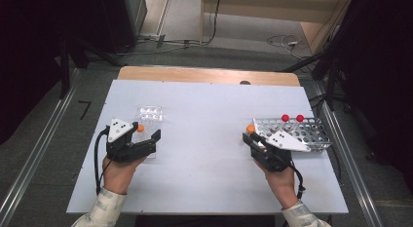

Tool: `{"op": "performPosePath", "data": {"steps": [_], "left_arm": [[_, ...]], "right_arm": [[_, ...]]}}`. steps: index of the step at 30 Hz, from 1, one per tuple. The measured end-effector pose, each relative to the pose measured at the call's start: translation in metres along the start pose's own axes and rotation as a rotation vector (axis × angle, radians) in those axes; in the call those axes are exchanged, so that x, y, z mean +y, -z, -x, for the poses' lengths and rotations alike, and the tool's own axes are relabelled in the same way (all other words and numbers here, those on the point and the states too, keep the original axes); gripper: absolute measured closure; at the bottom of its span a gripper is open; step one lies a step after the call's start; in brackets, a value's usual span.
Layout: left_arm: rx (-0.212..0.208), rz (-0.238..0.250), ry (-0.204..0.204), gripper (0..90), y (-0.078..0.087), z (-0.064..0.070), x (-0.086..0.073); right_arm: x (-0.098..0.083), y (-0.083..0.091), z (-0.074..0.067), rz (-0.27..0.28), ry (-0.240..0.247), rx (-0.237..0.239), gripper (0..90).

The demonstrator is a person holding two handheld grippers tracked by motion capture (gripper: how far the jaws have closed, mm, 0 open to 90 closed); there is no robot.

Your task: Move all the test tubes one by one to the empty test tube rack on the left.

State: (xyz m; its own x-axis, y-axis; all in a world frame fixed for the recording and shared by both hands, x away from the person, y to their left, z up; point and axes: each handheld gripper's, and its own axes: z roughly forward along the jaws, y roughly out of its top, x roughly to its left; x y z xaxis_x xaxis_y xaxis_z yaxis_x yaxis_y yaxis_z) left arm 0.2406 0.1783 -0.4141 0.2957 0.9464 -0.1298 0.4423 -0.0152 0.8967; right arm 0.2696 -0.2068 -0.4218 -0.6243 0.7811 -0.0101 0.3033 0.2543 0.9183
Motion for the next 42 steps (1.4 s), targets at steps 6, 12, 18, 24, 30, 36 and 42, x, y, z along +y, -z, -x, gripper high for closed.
{"op": "performPosePath", "data": {"steps": [6,12,18,24,30,36,42], "left_arm": [[-0.027,0.001,-0.012,20.1,0.0,0.008,0.0],[-0.07,0.001,-0.024,20.3,0.0,0.019,0.0],[-0.097,0.003,-0.037,20.3,0.001,0.029,0.0],[-0.13,-0.002,-0.046,20.3,0.0,0.039,-0.001],[-0.191,-0.003,-0.062,20.3,0.001,0.053,-0.001],[-0.242,-0.011,-0.091,21.8,0.0,0.068,-0.003],[-0.288,-0.022,-0.118,30.6,-0.002,0.078,-0.007]], "right_arm": [[-0.002,-0.015,-0.018,-0.024,0.028,0.044,71.3],[-0.004,-0.027,-0.035,-0.045,0.052,0.086,71.3],[-0.005,-0.038,-0.05,-0.062,0.077,0.128,71.4],[-0.006,-0.046,-0.063,-0.078,0.092,0.157,71.3],[-0.007,-0.052,-0.075,-0.091,0.106,0.19,71.3],[-0.006,-0.058,-0.087,-0.096,0.115,0.225,71.4],[-0.004,-0.061,-0.101,-0.095,0.132,0.265,71.3]]}}
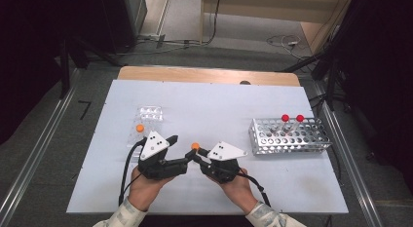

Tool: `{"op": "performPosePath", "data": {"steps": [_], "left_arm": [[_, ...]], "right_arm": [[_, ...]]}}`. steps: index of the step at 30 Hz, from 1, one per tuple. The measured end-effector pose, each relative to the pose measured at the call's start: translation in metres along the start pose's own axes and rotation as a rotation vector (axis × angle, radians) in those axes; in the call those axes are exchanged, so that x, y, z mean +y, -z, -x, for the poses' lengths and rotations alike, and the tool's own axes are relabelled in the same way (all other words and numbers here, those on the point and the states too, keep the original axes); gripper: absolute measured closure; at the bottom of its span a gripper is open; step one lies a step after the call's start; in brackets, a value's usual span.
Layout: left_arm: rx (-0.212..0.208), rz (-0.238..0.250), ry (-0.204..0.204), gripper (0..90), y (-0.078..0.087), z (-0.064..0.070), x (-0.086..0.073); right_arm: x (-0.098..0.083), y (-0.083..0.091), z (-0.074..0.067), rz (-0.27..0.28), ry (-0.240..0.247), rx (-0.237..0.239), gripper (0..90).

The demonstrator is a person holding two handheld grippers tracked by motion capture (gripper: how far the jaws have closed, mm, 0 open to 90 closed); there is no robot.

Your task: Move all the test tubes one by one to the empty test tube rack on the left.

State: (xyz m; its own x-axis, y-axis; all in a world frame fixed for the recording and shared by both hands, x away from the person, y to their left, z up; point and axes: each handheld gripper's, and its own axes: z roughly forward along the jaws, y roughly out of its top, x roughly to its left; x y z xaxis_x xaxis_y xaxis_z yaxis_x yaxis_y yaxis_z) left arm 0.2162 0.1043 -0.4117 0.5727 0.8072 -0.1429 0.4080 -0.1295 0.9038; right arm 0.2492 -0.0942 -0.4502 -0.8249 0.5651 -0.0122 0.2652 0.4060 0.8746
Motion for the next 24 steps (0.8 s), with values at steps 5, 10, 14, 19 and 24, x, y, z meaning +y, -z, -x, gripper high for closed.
{"op": "performPosePath", "data": {"steps": [5,10,14,19,24], "left_arm": [[-0.022,-0.004,-0.014,43.8,-0.002,0.0023,-0.0029],[-0.043,-0.01,-0.027,56.7,-0.0044,0.0042,-0.0052],[-0.048,-0.016,-0.034,63.7,-0.0058,0.0049,-0.0063],[-0.039,-0.015,-0.041,68.9,-0.0061,0.0051,-0.0071],[-0.035,-0.008,-0.038,69.5,-0.0039,0.004,-0.0062]], "right_arm": [[0.0015,-0.0014,-0.0069,0.002,0.011,0.024,71.3],[0.0018,-0.0012,-0.0082,0.001,0.011,0.032,71.3],[0.002,-0.0008,-0.0083,0.002,0.009,0.035,71.3],[0.0016,-0.0011,-0.0095,-0.002,0.006,0.038,71.3],[0.0017,-0.0006,-0.0092,0.001,0.007,0.05,63.5]]}}
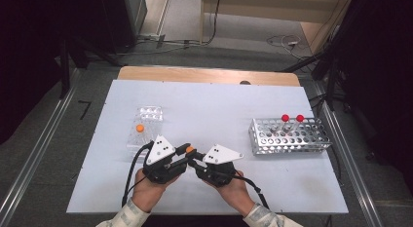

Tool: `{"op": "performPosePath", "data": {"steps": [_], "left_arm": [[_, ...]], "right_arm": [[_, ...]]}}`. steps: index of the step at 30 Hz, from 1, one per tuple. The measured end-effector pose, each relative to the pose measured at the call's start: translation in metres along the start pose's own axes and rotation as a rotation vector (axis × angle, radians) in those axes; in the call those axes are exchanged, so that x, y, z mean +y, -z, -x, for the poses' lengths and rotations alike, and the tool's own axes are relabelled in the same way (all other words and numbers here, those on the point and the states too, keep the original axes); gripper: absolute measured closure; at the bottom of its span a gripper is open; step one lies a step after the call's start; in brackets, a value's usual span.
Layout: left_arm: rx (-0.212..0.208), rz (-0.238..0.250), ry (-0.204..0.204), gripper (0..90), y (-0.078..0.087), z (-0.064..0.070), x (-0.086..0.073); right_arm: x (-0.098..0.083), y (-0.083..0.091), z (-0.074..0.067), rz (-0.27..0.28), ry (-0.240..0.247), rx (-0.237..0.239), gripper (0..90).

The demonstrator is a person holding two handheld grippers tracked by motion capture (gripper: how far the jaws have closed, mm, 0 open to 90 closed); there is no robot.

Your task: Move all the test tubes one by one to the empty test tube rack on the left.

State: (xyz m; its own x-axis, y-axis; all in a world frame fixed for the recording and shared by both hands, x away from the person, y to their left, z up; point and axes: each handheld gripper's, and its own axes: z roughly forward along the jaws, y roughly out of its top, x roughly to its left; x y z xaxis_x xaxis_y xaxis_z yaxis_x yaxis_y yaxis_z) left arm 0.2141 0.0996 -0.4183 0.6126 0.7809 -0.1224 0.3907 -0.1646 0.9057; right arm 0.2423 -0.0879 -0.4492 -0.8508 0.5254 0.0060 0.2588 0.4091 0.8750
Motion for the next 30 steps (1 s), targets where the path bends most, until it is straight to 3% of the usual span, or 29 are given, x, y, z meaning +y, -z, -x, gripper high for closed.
{"op": "performPosePath", "data": {"steps": [4,10,16,23,30], "left_arm": [[0.012,0.012,0.01,69.5,0.006,-0.005,0.002],[0.035,0.023,0.033,69.5,0.018,-0.013,0.004],[0.069,0.036,0.054,69.5,0.036,-0.023,0.007],[0.135,0.073,0.095,69.5,0.062,-0.044,0.012],[0.186,0.102,0.113,69.5,0.079,-0.058,0.016]], "right_arm": [[0.001,0.002,0.002,-0.011,-0.007,0.036,40.9],[-0.002,0.011,0.009,-0.024,-0.021,0.04,28.1],[-0.008,0.027,0.02,-0.022,-0.031,0.015,26.9],[-0.013,0.043,0.033,-0.007,-0.055,-0.026,26.9],[-0.016,0.049,0.041,-0.005,-0.06,-0.051,27.1]]}}
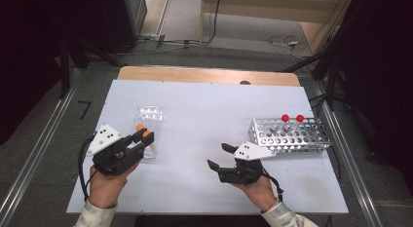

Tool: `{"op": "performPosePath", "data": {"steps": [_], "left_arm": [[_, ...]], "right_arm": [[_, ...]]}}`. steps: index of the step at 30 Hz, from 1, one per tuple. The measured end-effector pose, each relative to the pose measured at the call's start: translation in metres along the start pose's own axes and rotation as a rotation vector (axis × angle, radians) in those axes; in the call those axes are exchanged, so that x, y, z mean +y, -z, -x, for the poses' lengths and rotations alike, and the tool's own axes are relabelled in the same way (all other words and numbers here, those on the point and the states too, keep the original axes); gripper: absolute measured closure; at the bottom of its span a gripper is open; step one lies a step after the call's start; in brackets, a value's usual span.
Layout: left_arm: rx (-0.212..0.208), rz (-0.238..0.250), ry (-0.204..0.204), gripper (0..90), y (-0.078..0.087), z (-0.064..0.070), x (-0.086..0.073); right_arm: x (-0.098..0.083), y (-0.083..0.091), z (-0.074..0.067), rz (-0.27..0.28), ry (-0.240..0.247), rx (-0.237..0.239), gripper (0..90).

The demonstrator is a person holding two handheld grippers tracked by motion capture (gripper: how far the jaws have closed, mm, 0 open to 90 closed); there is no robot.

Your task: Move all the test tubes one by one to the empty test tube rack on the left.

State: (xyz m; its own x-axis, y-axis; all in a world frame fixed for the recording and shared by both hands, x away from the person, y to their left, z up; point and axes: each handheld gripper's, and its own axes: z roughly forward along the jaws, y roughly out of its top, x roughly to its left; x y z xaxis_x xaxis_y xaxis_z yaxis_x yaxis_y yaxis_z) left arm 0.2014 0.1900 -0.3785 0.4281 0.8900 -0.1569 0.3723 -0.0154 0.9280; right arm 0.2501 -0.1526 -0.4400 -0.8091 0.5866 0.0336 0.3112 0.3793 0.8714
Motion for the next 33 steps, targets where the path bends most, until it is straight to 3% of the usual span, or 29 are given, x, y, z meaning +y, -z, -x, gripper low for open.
{"op": "performPosePath", "data": {"steps": [7,13,21,33], "left_arm": [[0.069,0.016,0.0,69.5,0.009,-0.014,0.005],[0.138,0.016,-0.007,69.5,0.003,-0.024,0.004],[0.163,0.022,-0.004,69.5,-0.005,-0.028,0.002],[0.182,-0.017,-0.004,69.3,-0.021,-0.031,-0.012]], "right_arm": [[-0.001,0.002,0.002,-0.002,0.002,-0.016,27.3],[-0.002,0.003,0.005,-0.005,-0.001,-0.023,27.5],[-0.003,0.004,0.006,-0.006,-0.007,-0.031,27.6],[-0.004,0.003,0.007,-0.007,-0.007,-0.032,27.7]]}}
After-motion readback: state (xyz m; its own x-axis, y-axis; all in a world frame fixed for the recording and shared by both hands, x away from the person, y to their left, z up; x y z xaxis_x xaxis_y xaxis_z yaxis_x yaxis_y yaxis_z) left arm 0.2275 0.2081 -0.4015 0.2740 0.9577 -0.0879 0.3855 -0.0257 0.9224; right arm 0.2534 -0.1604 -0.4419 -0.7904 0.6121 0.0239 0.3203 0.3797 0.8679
